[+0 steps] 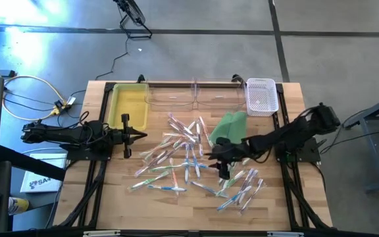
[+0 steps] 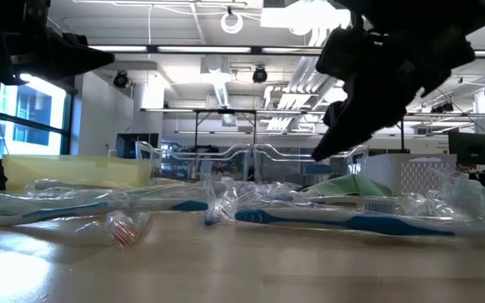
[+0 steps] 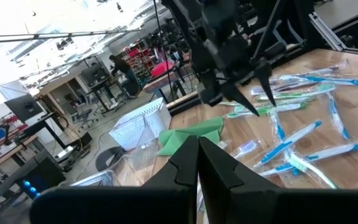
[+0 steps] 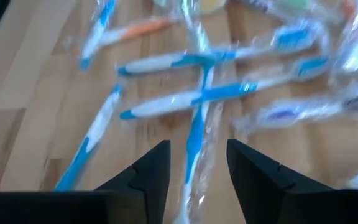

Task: Pick & Place Toothbrushes
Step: Put the blue toothbrush into the yellow bin

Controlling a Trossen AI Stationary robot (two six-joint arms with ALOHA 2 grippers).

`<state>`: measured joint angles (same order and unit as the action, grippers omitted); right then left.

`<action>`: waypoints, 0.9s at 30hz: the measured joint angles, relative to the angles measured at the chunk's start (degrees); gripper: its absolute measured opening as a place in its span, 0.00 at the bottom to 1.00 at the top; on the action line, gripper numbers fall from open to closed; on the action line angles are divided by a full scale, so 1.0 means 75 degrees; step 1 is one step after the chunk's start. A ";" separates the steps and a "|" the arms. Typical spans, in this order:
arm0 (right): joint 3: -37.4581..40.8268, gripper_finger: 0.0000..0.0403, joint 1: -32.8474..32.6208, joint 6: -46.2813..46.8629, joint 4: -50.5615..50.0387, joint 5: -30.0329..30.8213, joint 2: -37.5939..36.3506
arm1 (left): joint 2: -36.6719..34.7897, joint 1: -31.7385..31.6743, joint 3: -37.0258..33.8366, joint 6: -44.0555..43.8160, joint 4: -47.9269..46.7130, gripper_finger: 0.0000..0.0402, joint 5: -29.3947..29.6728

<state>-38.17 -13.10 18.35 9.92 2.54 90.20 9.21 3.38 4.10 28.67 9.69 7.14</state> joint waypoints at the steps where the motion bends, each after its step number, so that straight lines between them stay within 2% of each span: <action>1: 0.0000 0.38 -0.0024 0.0130 0.0007 -0.0002 0.0112 | 0.0000 0.0000 0.0000 0.0000 -0.0003 0.01 0.0000; 8: 0.0000 0.38 -0.0254 0.0575 0.0175 -0.0353 0.0658 | 0.0000 0.0000 0.0000 0.0000 -0.0117 0.01 0.0000; 15: -0.0003 0.38 -0.0405 0.0580 -0.0048 0.0396 0.0868 | 0.0000 0.0001 0.0000 0.0000 -0.0115 0.01 0.0000; 27: -0.0023 0.35 -0.0368 0.0571 -0.0771 0.0875 0.0859 | 0.0000 0.0000 0.0000 0.0000 -0.0114 0.01 0.0000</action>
<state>-38.35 -15.86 22.64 4.13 9.10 96.64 9.21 3.38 4.10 28.67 8.84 7.14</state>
